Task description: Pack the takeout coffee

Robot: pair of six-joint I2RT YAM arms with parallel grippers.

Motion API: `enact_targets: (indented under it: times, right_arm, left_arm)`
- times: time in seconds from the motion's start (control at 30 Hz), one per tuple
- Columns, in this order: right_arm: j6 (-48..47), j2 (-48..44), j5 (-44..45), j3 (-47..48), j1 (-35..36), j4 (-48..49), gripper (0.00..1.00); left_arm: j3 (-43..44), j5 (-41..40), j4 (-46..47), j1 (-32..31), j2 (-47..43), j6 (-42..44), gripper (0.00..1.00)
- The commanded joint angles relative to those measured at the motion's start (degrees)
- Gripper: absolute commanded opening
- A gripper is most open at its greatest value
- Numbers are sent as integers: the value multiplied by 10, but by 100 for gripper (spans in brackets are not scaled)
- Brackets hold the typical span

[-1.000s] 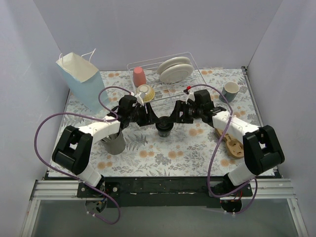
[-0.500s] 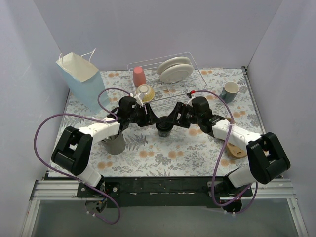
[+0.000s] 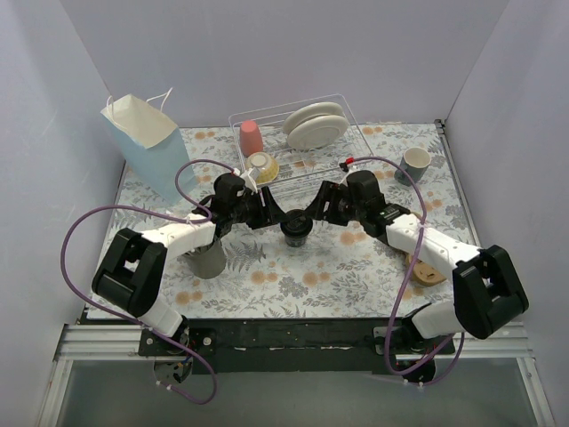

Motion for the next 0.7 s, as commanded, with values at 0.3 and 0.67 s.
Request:
enact_targets:
  times: [0.3, 0.67]
  right_arm:
    - [-78, 19, 17, 47, -7, -46, 46]
    - [-80, 49, -21, 28, -7, -31, 41]
  left_arm:
    - [-28, -34, -76, -6, 4, 30, 49]
    - [-42, -10, -52, -6, 28, 12, 43]
